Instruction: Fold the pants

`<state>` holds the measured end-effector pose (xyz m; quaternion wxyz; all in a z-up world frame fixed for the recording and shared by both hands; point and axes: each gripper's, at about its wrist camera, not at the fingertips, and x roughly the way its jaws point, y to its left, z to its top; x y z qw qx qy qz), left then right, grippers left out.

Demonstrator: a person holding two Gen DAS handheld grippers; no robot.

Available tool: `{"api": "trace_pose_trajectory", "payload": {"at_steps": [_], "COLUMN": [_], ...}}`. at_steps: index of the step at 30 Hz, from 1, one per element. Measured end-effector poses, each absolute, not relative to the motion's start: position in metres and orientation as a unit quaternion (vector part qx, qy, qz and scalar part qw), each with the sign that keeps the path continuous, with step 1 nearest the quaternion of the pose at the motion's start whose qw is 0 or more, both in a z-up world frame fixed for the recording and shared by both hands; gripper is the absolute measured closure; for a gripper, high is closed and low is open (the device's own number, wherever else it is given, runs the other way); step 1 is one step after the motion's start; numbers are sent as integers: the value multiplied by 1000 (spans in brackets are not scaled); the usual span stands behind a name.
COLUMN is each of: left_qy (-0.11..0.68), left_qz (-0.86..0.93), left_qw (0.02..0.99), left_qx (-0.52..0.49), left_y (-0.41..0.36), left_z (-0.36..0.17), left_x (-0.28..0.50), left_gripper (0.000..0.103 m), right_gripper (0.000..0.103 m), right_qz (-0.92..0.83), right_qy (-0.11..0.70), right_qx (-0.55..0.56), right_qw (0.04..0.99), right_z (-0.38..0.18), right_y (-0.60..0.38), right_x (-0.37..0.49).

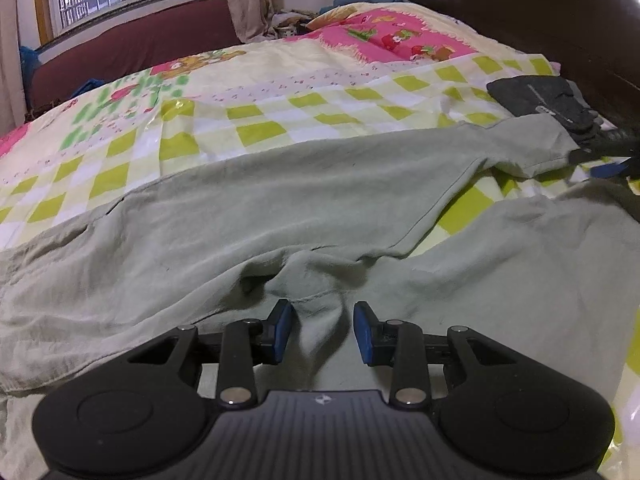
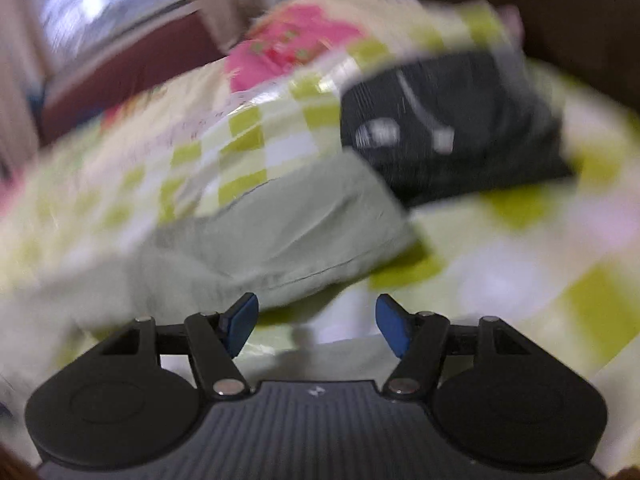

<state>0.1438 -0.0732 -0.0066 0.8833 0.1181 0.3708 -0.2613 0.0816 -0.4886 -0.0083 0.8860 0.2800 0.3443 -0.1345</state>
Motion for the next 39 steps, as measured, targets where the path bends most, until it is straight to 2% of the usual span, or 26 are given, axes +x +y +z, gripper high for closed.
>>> {"api": "trace_pose_trajectory", "payload": {"at_steps": [4, 5, 6, 8, 14, 15, 18, 19, 21, 22, 23, 24, 30, 33, 35, 37, 39], "left_qy": [365, 363, 361, 359, 337, 340, 355, 359, 363, 362, 363, 361, 348, 360, 405, 410, 411], "left_qz": [-267, -268, -268, -268, -259, -258, -253, -251, -248, -247, -247, -246, -206, -184, -176, -181, -182], "left_qw": [882, 882, 882, 882, 895, 895, 889, 887, 885, 886, 886, 887, 904, 907, 889, 886, 884], "left_qx": [134, 138, 140, 143, 133, 131, 139, 144, 152, 152, 151, 151, 137, 113, 117, 117, 128], "left_y": [-81, -82, -83, -83, -78, -79, -81, -82, -80, -77, -73, -69, -32, -11, -2, 9, 20], "left_z": [-3, -2, 0, 2, 9, 7, -6, -10, -15, -15, -13, -12, -2, -4, -15, -19, -13], "left_x": [141, 140, 140, 139, 142, 144, 149, 148, 146, 145, 144, 143, 147, 150, 154, 145, 137], "left_gripper": [54, 54, 54, 54, 54, 54, 54, 54, 53, 53, 52, 51, 48, 47, 44, 43, 43], "right_gripper": [37, 45, 69, 99, 99, 99, 93, 93, 89, 85, 77, 75, 72, 61, 59, 60, 60], "right_qz": [-163, -171, -176, -180, -166, -177, -219, -223, -231, -244, -260, -274, -242, -162, -147, -152, -144], "right_qy": [293, 279, 271, 273, 175, 186, 312, 328, 316, 312, 310, 308, 271, 287, 350, 411, 397], "right_qx": [353, 378, 395, 413, 364, 359, 298, 296, 275, 251, 223, 192, 50, 7, 4, 40, 33], "right_qw": [874, 866, 860, 850, 900, 897, 875, 869, 878, 883, 887, 891, 930, 944, 925, 898, 906], "right_z": [-23, -25, -26, -24, 23, 20, -9, -15, -12, -7, -2, 4, 32, 24, 3, -19, -8], "right_y": [-496, -498, -503, -509, -508, -510, -512, -512, -505, -500, -495, -489, -434, -398, -389, -397, -393], "right_x": [98, 99, 102, 108, 78, 78, 97, 98, 90, 87, 84, 83, 84, 110, 137, 157, 155]}}
